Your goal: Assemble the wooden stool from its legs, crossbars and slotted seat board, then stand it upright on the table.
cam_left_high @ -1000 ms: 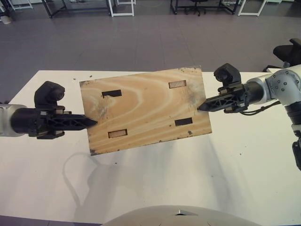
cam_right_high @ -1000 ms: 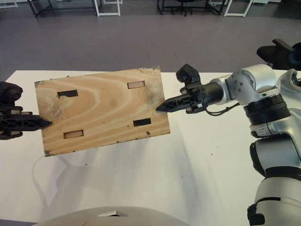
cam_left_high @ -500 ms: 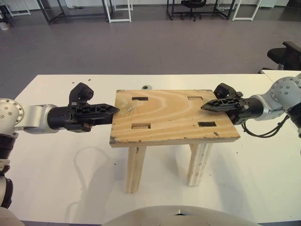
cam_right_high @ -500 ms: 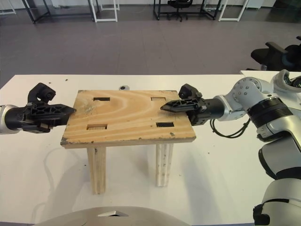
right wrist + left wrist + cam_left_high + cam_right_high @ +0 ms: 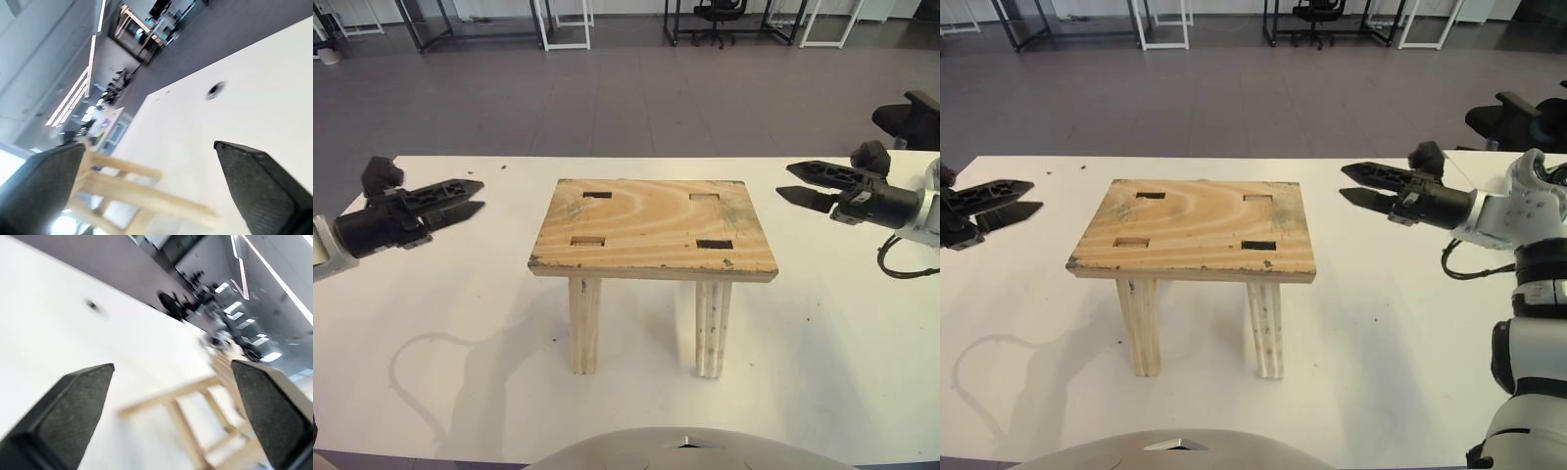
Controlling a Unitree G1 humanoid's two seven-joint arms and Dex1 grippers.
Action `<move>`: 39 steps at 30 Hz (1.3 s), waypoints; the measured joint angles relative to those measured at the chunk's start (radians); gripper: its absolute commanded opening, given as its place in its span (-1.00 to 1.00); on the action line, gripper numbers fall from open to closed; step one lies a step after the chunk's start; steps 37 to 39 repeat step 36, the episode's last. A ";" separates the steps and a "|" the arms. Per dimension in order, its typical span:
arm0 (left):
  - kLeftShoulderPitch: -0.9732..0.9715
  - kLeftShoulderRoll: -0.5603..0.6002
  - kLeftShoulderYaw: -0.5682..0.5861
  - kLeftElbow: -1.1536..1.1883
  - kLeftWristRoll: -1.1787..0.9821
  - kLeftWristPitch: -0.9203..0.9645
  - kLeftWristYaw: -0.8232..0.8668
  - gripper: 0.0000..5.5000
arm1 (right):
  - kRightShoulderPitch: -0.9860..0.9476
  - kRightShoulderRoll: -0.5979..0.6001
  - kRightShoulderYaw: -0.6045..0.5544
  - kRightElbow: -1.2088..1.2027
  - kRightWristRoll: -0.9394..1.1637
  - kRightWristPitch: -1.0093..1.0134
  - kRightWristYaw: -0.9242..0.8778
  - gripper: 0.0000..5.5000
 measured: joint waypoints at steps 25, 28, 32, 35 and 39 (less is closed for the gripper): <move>0.224 -0.589 0.053 0.005 1.001 -1.028 0.592 0.60 | 0.181 0.609 -0.172 0.299 -0.816 -1.339 -0.620 0.79; 0.213 -0.619 0.051 0.015 1.030 -1.031 0.593 0.60 | 0.181 0.610 -0.180 0.321 -0.836 -1.348 -0.623 0.79; 0.209 -0.628 0.058 0.022 1.042 -1.041 0.593 0.60 | 0.181 0.611 -0.184 0.335 -0.869 -1.356 -0.626 0.79; 0.200 -0.629 0.060 0.026 1.053 -1.046 0.590 0.60 | 0.181 0.613 -0.195 0.348 -0.877 -1.374 -0.637 0.79; 0.194 -0.629 0.060 0.028 1.062 -1.048 0.588 0.60 | 0.181 0.613 -0.198 0.360 -0.889 -1.383 -0.644 0.79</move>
